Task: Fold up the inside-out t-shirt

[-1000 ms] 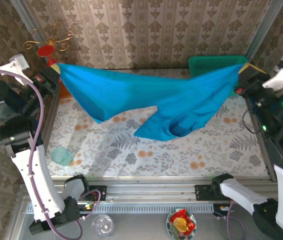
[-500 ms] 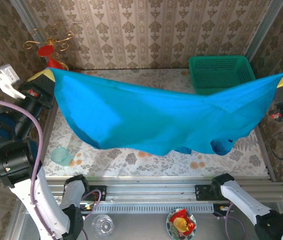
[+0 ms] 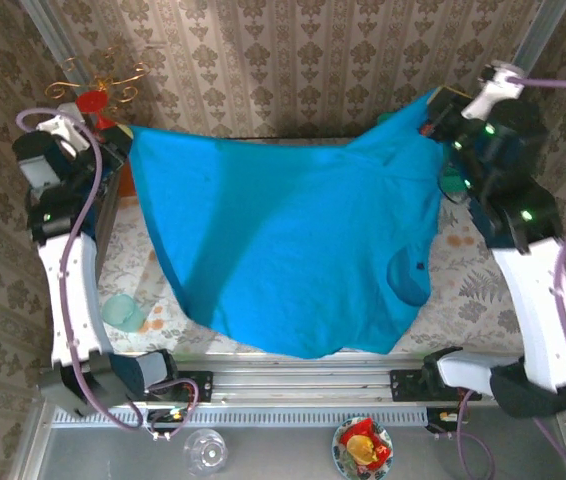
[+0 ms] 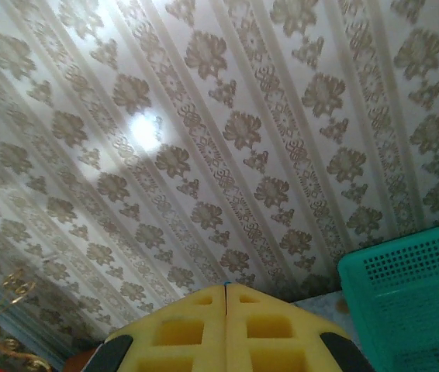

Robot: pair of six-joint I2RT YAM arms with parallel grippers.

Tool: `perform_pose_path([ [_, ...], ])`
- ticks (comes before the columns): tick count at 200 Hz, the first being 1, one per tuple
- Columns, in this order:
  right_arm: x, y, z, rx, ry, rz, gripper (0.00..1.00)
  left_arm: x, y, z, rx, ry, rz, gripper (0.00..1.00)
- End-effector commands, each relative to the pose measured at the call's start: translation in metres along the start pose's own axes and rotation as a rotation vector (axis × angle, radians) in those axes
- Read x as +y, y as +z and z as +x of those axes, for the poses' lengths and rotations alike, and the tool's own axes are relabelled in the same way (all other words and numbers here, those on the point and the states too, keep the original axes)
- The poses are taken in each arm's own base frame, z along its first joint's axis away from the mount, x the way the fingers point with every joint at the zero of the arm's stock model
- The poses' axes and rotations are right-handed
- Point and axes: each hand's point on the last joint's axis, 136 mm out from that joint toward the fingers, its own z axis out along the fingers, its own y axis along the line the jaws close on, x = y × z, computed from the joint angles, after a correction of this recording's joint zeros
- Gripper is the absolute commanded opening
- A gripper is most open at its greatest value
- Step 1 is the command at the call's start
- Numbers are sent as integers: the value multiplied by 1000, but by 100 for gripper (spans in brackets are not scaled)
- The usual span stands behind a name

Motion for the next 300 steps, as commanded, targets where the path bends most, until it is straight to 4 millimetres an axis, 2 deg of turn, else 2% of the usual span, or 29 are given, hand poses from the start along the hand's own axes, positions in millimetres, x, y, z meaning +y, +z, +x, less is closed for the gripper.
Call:
perform_pose_path([
  [1,16,13,-50,-175,91,-55,0,-26,15,-48,-119,90,67,0],
  [8,19,21,-59,-190,102,-64,0,-26,24,-57,-122,84,76,0],
  [10,19,31,-55,-179,101,-59,0,-27,26,-60,-123,83,82,0],
  [18,22,45,-61,-187,115,-66,0,-29,37,-71,-122,76,101,0],
  [42,37,66,-90,-221,153,-117,0,-47,55,-101,-124,66,170,0],
  [58,44,67,-108,-243,167,-138,0,-59,58,-118,-138,58,204,0],
  [76,51,60,-123,-259,175,-165,0,-72,55,-128,-147,59,238,0],
  [90,52,54,-121,-240,172,-172,0,-75,52,-127,-146,62,242,0],
  [106,51,51,-104,-166,161,-179,0,-69,49,-114,-115,58,230,0],
  [129,40,46,-50,-12,160,-184,0,-40,38,-79,-57,15,184,0],
  [131,39,43,-45,0,163,-186,0,-41,35,-77,-57,18,186,0],
  [143,27,33,-6,78,181,-186,0,-17,24,-50,-20,-12,138,0],
  [150,20,15,9,103,192,-186,0,-2,15,-31,1,-27,101,0],
  [174,-14,-16,101,292,228,-132,0,59,-15,46,99,-77,-91,0],
  [207,-66,-47,242,591,275,-1,0,147,-57,153,250,-163,-416,0],
  [227,-99,-64,309,714,311,87,0,186,-71,213,340,-277,-517,0],
  [244,-122,-79,348,792,325,161,0,209,-84,254,398,-383,-592,0],
  [258,-136,-94,373,855,340,209,0,218,-95,278,419,-447,-633,0],
  [274,-146,-112,391,908,366,254,0,224,-106,296,414,-491,-673,0],
  [300,-159,-144,408,967,401,323,0,225,-121,311,390,-527,-717,0],
])
